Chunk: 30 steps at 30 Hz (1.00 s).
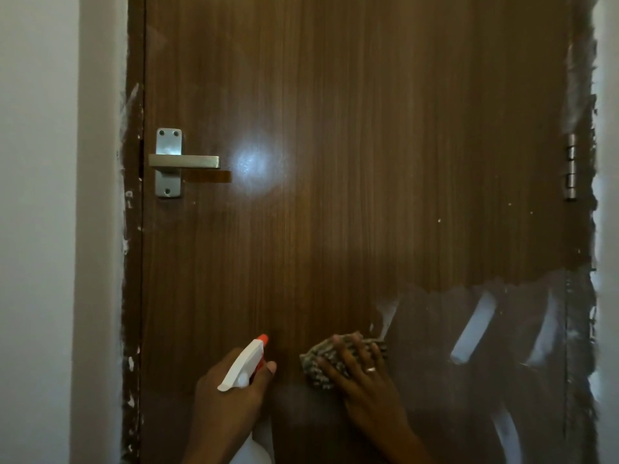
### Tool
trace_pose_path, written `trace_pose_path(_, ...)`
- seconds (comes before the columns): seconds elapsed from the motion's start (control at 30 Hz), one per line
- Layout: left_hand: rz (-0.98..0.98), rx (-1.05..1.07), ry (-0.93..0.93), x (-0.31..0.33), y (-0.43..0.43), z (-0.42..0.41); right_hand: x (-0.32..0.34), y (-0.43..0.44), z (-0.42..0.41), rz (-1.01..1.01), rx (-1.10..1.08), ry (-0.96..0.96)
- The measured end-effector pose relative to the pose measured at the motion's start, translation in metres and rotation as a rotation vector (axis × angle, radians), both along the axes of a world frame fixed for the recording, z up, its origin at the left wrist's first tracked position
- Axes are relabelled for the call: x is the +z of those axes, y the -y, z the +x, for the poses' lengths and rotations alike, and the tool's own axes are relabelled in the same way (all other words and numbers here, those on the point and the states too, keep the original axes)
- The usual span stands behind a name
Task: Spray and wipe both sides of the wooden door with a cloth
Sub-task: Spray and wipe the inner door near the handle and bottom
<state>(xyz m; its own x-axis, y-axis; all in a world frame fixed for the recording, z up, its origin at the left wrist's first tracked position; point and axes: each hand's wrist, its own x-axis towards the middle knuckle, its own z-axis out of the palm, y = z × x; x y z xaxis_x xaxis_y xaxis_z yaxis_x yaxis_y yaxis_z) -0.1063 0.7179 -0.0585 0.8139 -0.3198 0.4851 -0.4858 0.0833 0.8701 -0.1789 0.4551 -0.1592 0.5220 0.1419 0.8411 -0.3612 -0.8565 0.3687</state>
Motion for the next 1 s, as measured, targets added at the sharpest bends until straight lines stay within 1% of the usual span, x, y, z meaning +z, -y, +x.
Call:
trace_pose_path(0.03,0.006,-0.007,-0.007,-0.002,0.003,-0.002,0.0,0.008,-0.011,0.055,-0.013,0.041)
trace_pose_path(0.07,0.009,-0.015,-0.016,-0.003,0.005,-0.004,0.005,0.016,-0.017,0.151,-0.028,0.092)
trace_pose_path(0.17,-0.032,-0.003,-0.044,-0.004,0.013,-0.01,0.053,0.02,-0.012,0.43,-0.1,0.316)
trace_pose_path(0.23,-0.042,-0.008,-0.059,-0.002,0.018,-0.015,0.082,0.011,0.003,0.502,-0.083,0.4)
trace_pose_path(0.27,-0.037,-0.021,-0.064,0.0,0.021,-0.018,0.089,0.007,0.009,0.485,-0.058,0.38)
trace_pose_path(0.33,-0.053,-0.036,-0.064,0.003,0.026,-0.022,0.079,0.008,0.013,0.317,-0.023,0.243)
trace_pose_path(0.4,-0.069,-0.047,-0.073,0.005,0.03,-0.026,0.047,0.018,-0.002,0.14,-0.022,0.082)
trace_pose_path(0.47,-0.041,-0.058,-0.055,0.004,0.036,-0.03,0.015,0.029,-0.028,0.073,-0.048,0.005)
trace_pose_path(0.5,-0.027,-0.056,-0.045,0.004,0.039,-0.033,0.007,0.038,-0.04,0.084,-0.056,0.014)
trace_pose_path(0.57,-0.017,-0.051,-0.038,0.004,0.044,-0.039,0.013,0.054,-0.053,0.185,-0.079,0.105)
trace_pose_path(0.67,0.002,-0.052,-0.01,0.007,0.054,-0.044,0.057,0.064,-0.044,0.427,-0.131,0.354)
trace_pose_path(0.7,-0.005,-0.051,-0.019,0.008,0.057,-0.045,0.072,0.061,-0.039,0.47,-0.139,0.399)
trace_pose_path(0.73,-0.008,-0.054,-0.029,0.009,0.061,-0.046,0.083,0.058,-0.034,0.477,-0.144,0.404)
trace_pose_path(0.8,0.001,-0.072,-0.034,0.011,0.068,-0.048,0.085,0.052,-0.029,0.4,-0.13,0.322)
trace_pose_path(0.9,-0.022,-0.1,-0.022,0.011,0.077,-0.053,0.051,0.06,-0.04,0.129,-0.119,0.125)
trace_pose_path(0.97,-0.016,-0.109,0.0,0.01,0.083,-0.057,0.025,0.072,-0.058,0.092,-0.138,0.085)
trace_pose_path(1.0,-0.012,-0.108,0.002,0.009,0.087,-0.059,0.019,0.079,-0.069,0.106,-0.143,0.111)
